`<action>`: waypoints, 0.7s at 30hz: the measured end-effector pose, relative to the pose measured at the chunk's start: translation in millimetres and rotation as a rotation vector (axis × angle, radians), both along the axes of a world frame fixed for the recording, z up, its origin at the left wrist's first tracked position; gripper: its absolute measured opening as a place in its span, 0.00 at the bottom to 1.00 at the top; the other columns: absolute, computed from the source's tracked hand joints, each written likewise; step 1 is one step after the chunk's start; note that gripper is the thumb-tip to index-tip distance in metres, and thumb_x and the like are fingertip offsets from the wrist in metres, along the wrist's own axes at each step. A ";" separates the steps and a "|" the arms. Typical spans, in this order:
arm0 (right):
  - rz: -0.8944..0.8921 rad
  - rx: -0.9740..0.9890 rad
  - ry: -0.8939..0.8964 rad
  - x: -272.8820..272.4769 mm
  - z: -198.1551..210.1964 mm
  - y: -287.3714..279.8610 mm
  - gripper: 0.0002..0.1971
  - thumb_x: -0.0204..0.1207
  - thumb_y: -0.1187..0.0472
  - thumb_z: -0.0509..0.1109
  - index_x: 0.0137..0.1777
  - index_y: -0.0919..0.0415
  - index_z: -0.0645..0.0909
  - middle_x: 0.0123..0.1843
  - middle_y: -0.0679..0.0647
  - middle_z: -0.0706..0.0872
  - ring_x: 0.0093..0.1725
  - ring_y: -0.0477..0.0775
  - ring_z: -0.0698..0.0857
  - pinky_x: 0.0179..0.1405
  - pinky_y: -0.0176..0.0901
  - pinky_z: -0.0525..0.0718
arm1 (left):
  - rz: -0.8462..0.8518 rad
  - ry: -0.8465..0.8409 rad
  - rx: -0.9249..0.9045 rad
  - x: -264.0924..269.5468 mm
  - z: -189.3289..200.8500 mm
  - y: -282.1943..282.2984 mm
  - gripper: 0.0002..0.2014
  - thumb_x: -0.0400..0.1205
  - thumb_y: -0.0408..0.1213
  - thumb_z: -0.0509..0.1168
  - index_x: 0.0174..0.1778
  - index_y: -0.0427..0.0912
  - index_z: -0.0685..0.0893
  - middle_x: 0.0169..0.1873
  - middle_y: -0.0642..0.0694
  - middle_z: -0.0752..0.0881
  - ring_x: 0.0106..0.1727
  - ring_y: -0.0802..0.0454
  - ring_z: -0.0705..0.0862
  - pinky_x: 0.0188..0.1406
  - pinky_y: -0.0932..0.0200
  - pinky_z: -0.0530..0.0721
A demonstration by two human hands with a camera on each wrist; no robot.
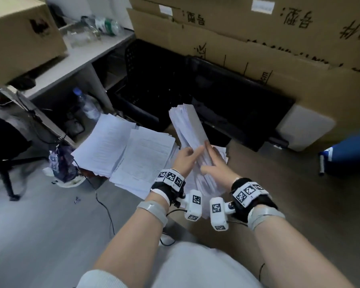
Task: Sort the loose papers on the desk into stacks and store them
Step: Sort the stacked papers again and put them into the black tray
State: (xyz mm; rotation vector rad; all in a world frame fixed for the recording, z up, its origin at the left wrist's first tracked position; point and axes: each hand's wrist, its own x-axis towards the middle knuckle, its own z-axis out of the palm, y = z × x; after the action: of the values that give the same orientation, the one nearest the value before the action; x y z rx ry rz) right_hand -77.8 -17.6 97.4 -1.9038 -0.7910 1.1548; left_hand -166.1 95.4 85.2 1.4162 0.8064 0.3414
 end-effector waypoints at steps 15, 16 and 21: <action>-0.414 0.165 -0.090 -43.7 -13.1 112.1 0.37 0.72 0.56 0.81 0.80 0.40 0.70 0.68 0.39 0.81 0.65 0.37 0.81 0.64 0.40 0.82 | 0.052 0.014 -0.155 -43.1 -9.9 149.7 0.16 0.81 0.51 0.70 0.38 0.41 0.88 0.46 0.36 0.92 0.52 0.37 0.91 0.59 0.35 0.87; -0.437 0.185 -0.079 -43.0 -12.4 112.1 0.35 0.73 0.58 0.80 0.78 0.42 0.73 0.67 0.38 0.83 0.64 0.35 0.81 0.65 0.40 0.82 | 0.060 0.004 -0.165 -43.3 -9.9 150.9 0.16 0.82 0.50 0.70 0.39 0.41 0.88 0.48 0.35 0.92 0.53 0.36 0.91 0.60 0.36 0.87; -0.471 0.246 0.002 -39.6 -9.8 110.6 0.19 0.78 0.65 0.74 0.65 0.43 0.81 0.57 0.40 0.90 0.56 0.37 0.88 0.61 0.46 0.87 | 0.107 -0.014 -0.160 -46.3 -3.5 145.2 0.13 0.86 0.44 0.67 0.40 0.41 0.87 0.43 0.41 0.92 0.46 0.46 0.90 0.54 0.49 0.89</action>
State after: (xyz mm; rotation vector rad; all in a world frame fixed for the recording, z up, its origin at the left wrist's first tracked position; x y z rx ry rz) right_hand -117.4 93.1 87.6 -1.7532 -0.4241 0.7328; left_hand -212.4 240.7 81.7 1.2234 0.8802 0.3604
